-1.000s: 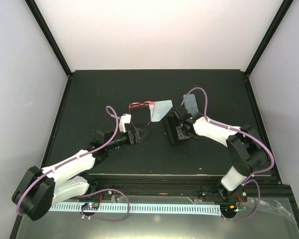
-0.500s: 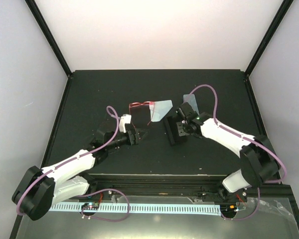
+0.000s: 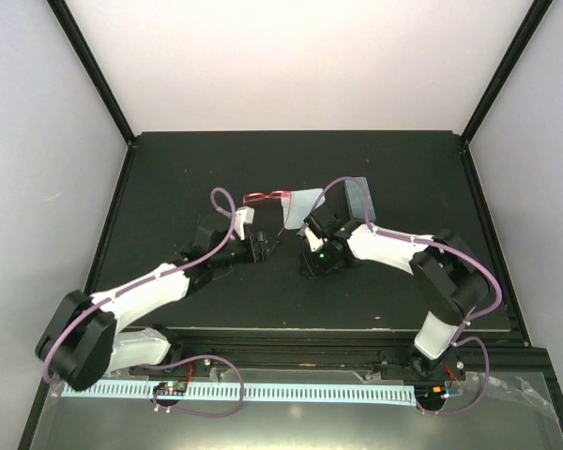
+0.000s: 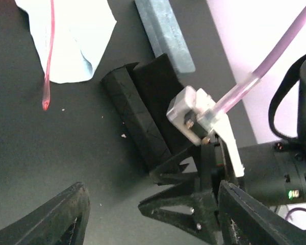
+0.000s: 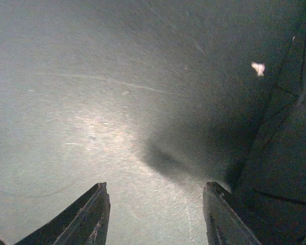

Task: Organize the sunglasses
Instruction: Place the sunglasses case at the center of the board, then move the sunglasses case at the center of the board.

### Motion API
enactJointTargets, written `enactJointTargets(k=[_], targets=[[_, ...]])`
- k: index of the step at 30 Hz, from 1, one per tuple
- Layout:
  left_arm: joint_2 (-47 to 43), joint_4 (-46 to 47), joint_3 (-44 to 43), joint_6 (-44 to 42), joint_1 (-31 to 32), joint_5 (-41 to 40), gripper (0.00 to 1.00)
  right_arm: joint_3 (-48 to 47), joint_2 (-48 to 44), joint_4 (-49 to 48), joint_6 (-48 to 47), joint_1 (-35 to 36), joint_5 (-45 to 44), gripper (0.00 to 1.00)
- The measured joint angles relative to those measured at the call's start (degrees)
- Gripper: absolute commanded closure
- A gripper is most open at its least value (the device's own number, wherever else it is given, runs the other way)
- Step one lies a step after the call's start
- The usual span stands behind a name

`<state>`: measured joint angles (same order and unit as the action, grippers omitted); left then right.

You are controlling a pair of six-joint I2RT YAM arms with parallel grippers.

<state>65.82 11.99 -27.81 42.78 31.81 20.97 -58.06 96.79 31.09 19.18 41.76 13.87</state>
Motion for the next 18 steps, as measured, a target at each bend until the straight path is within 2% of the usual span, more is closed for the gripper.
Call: enactJointTargets(k=[7, 12, 18], targets=[[15.4, -5.6, -13.5, -2.1, 0.0, 3.5, 0.52, -0.3, 2.6, 1.4, 1.6, -0.1, -7.0, 0.51], [24.8, -8.0, -20.6, -3.3, 0.0, 4.9, 0.52, -0.3, 2.6, 1.4, 4.3, -0.7, -13.0, 0.53], [35.0, -13.9, -32.9, -6.1, 0.0, 4.0, 0.52, 1.5, 1.8, -0.4, 7.1, -2.1, -15.3, 0.53]])
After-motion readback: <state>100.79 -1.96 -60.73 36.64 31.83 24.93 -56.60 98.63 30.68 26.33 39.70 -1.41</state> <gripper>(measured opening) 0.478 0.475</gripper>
